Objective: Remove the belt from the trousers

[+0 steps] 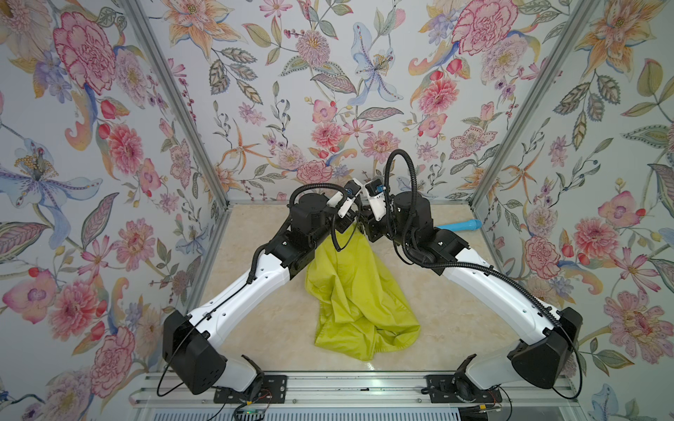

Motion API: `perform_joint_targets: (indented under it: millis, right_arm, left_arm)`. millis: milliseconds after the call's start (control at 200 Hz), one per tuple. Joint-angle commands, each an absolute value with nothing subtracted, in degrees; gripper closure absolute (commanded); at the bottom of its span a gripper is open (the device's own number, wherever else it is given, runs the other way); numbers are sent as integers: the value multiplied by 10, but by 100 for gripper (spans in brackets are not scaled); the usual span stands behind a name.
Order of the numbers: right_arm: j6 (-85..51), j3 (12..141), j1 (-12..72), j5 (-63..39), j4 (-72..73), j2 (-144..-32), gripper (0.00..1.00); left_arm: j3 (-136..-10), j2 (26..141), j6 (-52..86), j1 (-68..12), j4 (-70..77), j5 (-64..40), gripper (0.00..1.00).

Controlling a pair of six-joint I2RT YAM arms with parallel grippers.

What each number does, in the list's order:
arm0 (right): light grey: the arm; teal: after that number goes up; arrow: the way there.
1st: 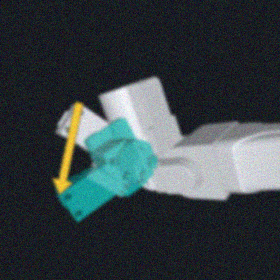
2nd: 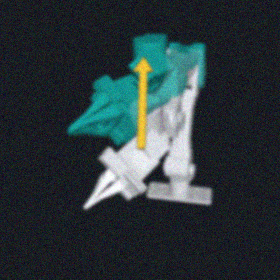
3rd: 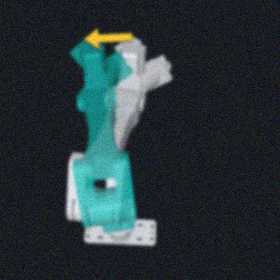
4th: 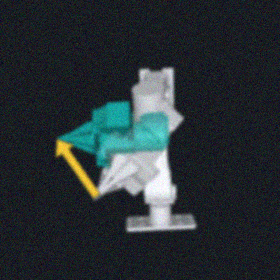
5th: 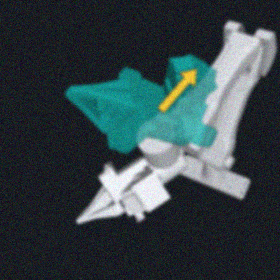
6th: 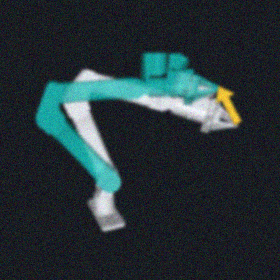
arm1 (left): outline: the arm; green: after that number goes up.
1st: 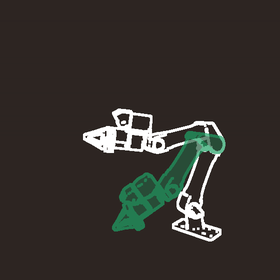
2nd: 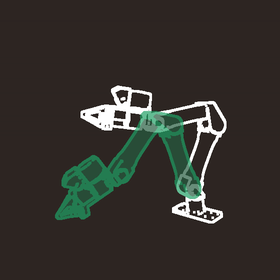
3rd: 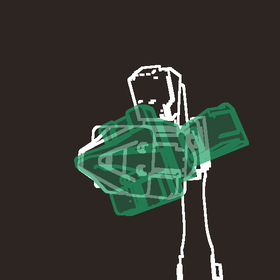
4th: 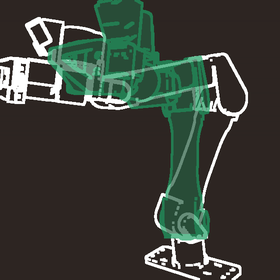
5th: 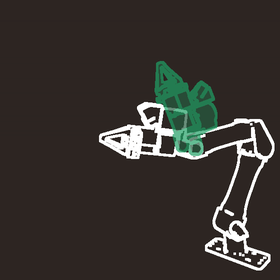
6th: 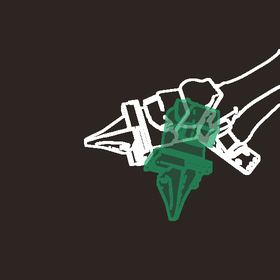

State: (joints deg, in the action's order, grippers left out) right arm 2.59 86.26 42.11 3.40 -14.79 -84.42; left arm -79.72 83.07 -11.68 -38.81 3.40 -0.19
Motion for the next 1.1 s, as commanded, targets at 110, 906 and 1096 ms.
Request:
perform_joint_targets:
  millis: [110, 906, 1096]
  right_arm:
    - [16, 876, 416, 19, -151, -832, 62]
    - [-6, 868, 408, -3, -151, -839, 79]
    - [-13, 866, 405, -17, -151, -845, 86]
  left_arm:
    - [-827, 831, -106, -394, 63, -13, 100]
    - [-827, 835, -101, -394, 53, -17, 100]
    - [-828, 834, -101, -395, 49, -16, 100]
